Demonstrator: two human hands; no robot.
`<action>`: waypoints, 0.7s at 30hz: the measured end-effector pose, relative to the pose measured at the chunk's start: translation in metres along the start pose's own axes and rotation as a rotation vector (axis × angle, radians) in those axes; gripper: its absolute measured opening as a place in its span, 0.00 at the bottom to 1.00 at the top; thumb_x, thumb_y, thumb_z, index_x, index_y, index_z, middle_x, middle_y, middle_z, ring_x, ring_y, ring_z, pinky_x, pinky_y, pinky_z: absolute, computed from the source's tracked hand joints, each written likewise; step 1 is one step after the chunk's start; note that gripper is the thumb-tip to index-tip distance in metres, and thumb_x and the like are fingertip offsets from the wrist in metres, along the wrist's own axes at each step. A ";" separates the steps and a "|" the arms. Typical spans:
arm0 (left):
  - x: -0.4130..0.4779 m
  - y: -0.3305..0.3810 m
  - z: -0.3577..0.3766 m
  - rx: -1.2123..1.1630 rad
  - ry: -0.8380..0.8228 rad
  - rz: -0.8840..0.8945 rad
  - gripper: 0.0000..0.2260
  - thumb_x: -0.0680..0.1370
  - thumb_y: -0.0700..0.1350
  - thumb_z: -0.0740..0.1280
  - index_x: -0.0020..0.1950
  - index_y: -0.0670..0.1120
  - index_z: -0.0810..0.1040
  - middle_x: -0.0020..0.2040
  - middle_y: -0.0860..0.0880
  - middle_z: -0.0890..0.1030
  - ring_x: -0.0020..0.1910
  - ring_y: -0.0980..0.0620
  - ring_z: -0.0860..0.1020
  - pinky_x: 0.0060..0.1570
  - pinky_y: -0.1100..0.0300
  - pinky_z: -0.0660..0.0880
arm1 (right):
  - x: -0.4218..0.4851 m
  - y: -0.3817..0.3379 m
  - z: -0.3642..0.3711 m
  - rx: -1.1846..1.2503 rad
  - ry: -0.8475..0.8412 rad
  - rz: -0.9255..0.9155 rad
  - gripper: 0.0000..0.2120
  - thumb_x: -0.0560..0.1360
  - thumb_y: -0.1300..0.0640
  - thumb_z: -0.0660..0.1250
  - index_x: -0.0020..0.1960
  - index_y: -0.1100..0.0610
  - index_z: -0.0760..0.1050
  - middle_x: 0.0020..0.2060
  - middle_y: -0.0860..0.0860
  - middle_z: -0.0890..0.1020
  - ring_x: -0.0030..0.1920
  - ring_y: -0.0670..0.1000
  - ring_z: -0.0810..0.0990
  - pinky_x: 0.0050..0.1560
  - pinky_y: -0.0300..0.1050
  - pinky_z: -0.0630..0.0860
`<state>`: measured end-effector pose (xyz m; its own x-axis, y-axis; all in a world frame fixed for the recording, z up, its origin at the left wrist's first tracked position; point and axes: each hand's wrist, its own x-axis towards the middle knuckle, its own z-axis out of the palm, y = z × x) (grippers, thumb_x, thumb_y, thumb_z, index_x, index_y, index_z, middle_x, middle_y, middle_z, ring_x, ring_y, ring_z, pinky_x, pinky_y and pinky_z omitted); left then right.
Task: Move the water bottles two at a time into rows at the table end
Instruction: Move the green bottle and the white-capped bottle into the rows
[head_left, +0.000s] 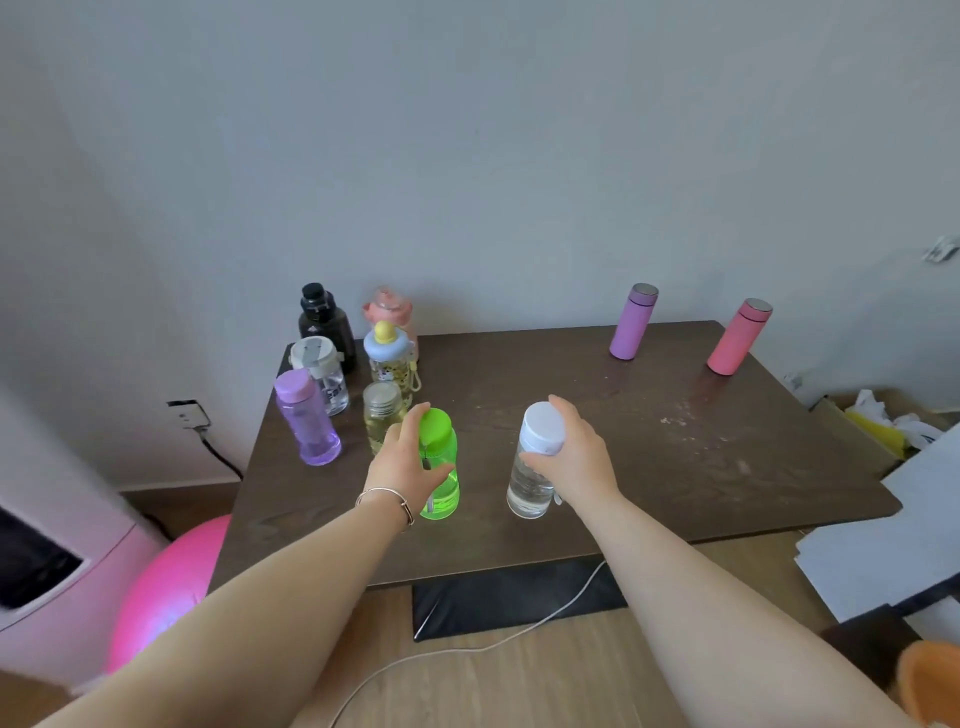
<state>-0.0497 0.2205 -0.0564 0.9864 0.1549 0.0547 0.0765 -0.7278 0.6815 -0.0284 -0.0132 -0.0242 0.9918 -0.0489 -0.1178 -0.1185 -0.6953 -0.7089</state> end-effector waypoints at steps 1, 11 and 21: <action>-0.003 -0.013 -0.010 0.000 0.008 -0.013 0.40 0.69 0.49 0.76 0.75 0.57 0.57 0.66 0.46 0.71 0.56 0.46 0.76 0.55 0.52 0.74 | -0.002 -0.009 0.012 0.002 -0.011 -0.006 0.43 0.77 0.54 0.79 0.85 0.44 0.60 0.74 0.55 0.75 0.75 0.60 0.74 0.72 0.60 0.79; -0.007 -0.125 -0.093 0.045 0.088 -0.143 0.38 0.70 0.50 0.75 0.74 0.58 0.58 0.65 0.46 0.71 0.55 0.44 0.76 0.53 0.52 0.74 | 0.000 -0.091 0.118 -0.020 -0.118 -0.092 0.43 0.77 0.53 0.80 0.84 0.44 0.59 0.75 0.55 0.74 0.76 0.61 0.73 0.74 0.62 0.77; 0.015 -0.174 -0.106 0.031 0.098 -0.166 0.38 0.69 0.48 0.75 0.73 0.57 0.59 0.64 0.45 0.72 0.56 0.42 0.76 0.52 0.52 0.74 | 0.020 -0.126 0.187 -0.076 -0.179 -0.128 0.42 0.77 0.53 0.80 0.84 0.47 0.61 0.73 0.58 0.74 0.75 0.63 0.74 0.72 0.60 0.76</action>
<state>-0.0637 0.4204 -0.0969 0.9412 0.3376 0.0150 0.2430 -0.7070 0.6642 -0.0021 0.2077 -0.0674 0.9735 0.1665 -0.1566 0.0183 -0.7397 -0.6727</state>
